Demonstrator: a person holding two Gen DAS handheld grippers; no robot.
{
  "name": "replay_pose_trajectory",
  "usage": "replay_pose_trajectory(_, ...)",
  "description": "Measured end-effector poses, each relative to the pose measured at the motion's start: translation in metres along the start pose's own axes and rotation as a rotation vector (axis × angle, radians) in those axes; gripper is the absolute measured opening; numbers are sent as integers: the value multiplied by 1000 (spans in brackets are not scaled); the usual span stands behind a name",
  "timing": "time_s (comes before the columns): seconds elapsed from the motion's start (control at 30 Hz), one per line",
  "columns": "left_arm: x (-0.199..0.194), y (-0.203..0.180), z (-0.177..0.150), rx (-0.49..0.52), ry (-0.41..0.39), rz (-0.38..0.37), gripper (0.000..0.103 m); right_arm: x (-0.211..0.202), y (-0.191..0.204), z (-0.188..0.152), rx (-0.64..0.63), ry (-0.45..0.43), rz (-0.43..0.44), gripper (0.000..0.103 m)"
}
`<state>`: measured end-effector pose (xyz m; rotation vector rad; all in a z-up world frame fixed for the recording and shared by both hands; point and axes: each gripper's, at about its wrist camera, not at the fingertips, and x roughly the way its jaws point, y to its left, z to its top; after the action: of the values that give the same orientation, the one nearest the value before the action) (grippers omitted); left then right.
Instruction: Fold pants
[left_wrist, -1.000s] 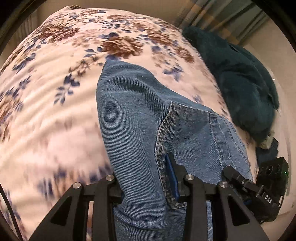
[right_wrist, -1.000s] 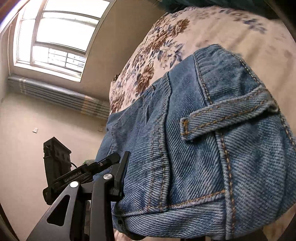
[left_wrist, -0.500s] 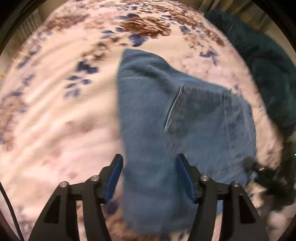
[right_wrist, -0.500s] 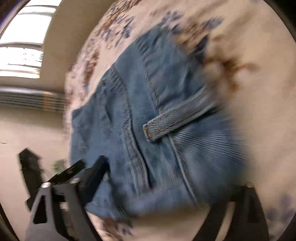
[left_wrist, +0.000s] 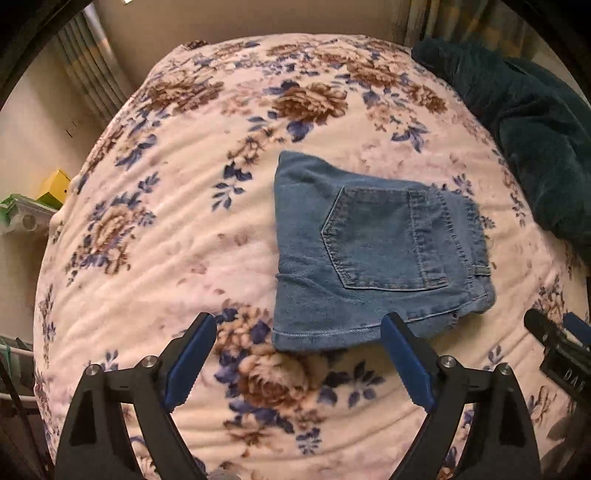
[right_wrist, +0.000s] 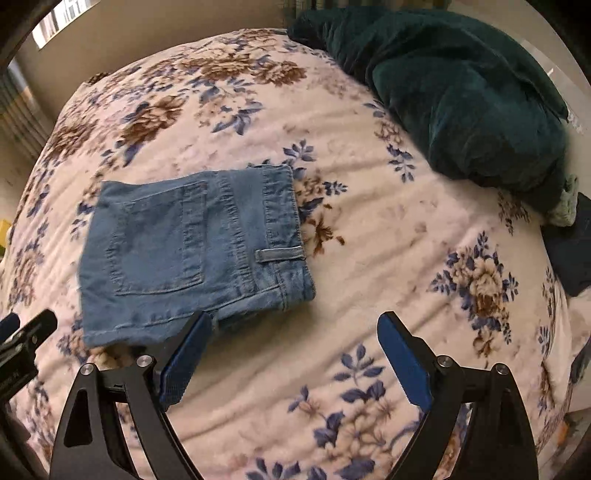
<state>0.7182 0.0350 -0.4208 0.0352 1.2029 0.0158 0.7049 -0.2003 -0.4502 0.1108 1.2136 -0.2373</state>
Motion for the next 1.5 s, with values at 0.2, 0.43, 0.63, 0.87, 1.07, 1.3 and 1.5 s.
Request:
replay_pose_trajectory(0.2,-53,0,-12,-1,-35,14,91,-66,-1,-20,-19,-35,-2,93)
replay_pose_trajectory(0.43,-156,0,-45,25,-101,34,91,-172,-14,-44,-35,-111,9,93)
replay_pose_trajectory(0.63,-253,6,-79,28,-162,23,91,-283,-29,-82,-34,-174,43,93)
replay_pose_trajectory(0.87,-354,5,-115,51,-248,22,91,-396,-37,-129,-79,-241,56,93)
replay_pose_trajectory(1.07,-427,5,-146,43,-313,4,91,-479,-48,-164,-111,-296,67,93)
replay_pose_trajectory(1.3,-484,7,-169,27,-365,3,91,-558,-64,-195,-118,-338,84,93)
replay_pose_trajectory(1.5,-520,9,-185,11,-392,-16,91,-612,-74,-216,-116,-367,102,93)
